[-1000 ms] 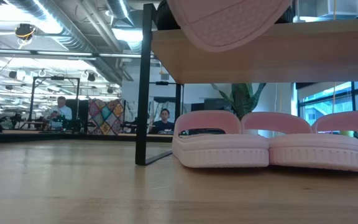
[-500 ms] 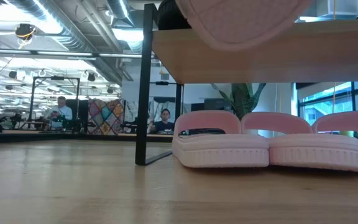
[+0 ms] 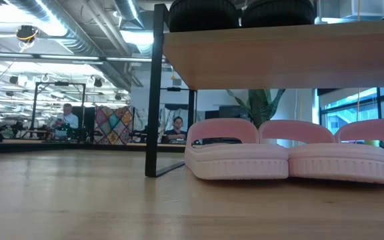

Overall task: Pick and place slides into the shelf
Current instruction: Put the pink slipper under the shelf

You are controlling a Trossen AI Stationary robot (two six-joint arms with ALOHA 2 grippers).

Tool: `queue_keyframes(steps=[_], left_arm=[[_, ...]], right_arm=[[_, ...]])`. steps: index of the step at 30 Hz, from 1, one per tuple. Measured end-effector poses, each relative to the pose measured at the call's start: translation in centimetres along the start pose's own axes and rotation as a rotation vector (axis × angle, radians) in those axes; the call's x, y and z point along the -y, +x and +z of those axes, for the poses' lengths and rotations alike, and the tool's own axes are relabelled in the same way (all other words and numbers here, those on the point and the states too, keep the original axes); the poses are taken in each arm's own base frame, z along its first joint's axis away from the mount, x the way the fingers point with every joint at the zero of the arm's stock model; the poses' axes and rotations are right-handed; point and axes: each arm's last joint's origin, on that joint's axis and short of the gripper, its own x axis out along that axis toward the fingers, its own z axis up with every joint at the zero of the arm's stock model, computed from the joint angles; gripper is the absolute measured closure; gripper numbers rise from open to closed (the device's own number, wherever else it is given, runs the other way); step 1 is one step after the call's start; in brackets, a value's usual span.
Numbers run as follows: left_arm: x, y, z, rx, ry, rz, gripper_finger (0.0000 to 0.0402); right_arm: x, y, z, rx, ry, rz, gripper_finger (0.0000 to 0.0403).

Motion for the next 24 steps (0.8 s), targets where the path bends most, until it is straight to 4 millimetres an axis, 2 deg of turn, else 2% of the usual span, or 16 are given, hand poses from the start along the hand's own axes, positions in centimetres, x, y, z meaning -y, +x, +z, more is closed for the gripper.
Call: queue_keyframes(steps=[9, 24], left_arm=[[0.7, -0.4, 0.2, 0.017, 0.064, 0.060, 0.0401], [-0.4, 0.0, 0.3, 0.012, 0.137, 0.125, 0.0401]], right_arm=[[0.0, 0.0, 0.0, 0.000, 0.032, -0.001, 0.0288], [-0.2, 0.0, 0.1, 0.037, 0.032, 0.026, 0.0288]])
